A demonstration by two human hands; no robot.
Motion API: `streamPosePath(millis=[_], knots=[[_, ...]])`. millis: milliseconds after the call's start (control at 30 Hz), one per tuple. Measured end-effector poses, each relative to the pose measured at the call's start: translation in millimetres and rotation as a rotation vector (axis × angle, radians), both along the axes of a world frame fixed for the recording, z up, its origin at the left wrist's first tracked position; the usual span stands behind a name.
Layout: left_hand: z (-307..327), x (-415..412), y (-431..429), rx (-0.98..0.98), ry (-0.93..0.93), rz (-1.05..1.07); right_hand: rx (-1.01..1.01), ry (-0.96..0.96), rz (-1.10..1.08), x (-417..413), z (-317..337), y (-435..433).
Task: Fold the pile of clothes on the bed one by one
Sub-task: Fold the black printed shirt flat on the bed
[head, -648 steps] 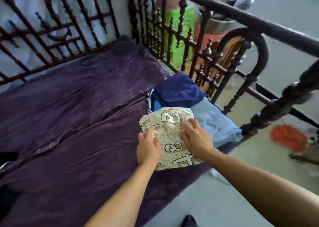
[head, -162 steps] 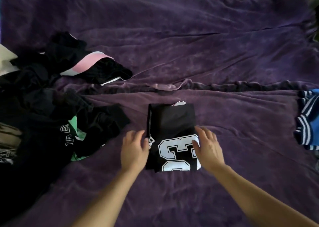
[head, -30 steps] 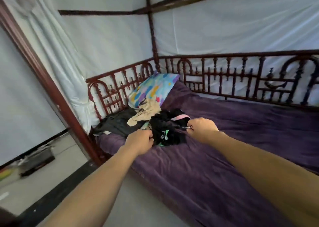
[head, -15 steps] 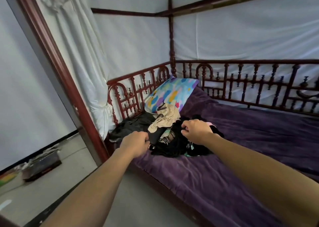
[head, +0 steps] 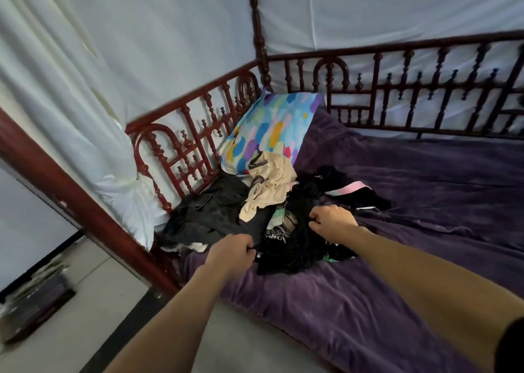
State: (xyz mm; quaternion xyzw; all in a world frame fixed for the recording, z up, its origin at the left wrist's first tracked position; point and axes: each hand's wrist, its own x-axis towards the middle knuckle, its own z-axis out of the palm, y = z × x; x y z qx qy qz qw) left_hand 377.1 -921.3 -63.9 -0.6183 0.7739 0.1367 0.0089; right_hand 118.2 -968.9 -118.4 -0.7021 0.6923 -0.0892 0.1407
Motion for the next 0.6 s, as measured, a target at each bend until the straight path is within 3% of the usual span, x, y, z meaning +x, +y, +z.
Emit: streamPosePath(millis=[233,600], knots=[[-50,9,-111,0.118,0.011,-0.108,0.207,-0.001,-0.074,13,-68,-50],[-143,-10,-286,0.310,-0.097,-0.495,0.418,-0.083,-0.600,-5,-145,-92]])
